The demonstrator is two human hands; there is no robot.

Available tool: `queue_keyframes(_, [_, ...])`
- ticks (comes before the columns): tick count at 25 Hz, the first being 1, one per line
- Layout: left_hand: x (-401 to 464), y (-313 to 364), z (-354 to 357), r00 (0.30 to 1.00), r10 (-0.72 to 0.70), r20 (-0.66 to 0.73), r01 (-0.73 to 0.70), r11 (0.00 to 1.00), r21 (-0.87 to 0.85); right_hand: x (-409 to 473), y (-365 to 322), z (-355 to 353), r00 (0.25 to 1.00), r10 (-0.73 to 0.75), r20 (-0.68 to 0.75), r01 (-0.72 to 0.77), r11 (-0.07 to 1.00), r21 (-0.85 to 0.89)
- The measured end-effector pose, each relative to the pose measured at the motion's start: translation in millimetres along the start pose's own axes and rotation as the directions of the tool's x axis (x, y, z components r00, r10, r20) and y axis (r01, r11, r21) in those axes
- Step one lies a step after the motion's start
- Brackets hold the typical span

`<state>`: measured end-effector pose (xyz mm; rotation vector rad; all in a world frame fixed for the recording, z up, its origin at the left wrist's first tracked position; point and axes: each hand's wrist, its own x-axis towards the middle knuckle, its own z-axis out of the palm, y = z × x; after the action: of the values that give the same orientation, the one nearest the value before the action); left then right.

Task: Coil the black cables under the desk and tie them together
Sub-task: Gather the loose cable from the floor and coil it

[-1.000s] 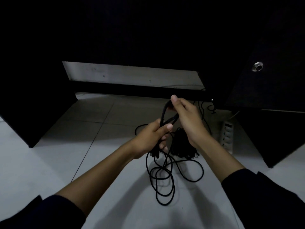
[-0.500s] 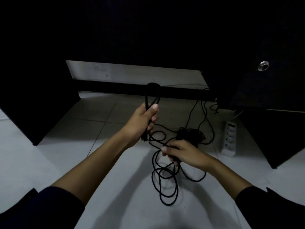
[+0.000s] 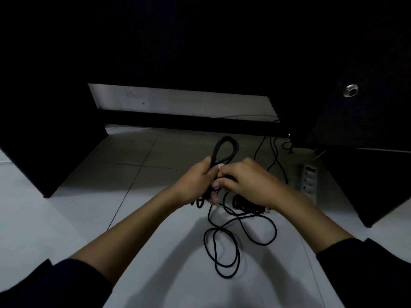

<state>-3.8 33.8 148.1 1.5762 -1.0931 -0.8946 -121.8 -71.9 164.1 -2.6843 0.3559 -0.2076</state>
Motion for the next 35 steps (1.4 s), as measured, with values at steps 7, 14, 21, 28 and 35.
queue_keyframes(7, [3,-9,-4,0.997,-0.005,-0.074,0.019,0.982,0.188,-8,19,-24,0.994,-0.039,-0.104,0.037,0.999,-0.017])
queue_keyframes(14, [1,-7,-11,0.997,0.013,0.075,-0.035,0.956,0.293,-3,26,-27,0.893,-0.288,-0.345,0.194,0.940,-0.282])
queue_keyframes(21, [-7,-1,-10,0.977,0.095,0.192,-0.115,0.989,0.094,0,36,-29,0.944,0.095,-0.316,-0.010,0.966,0.259])
queue_keyframes(28, [-7,0,-12,0.993,0.096,0.069,-0.086,0.986,-0.141,-14,36,-2,0.928,0.370,-0.036,-0.141,0.440,0.887])
queue_keyframes(35, [2,-5,0,0.986,0.163,-0.028,-0.164,0.986,-0.030,0,-4,0,0.926,0.373,-0.063,-0.142,0.499,0.855])
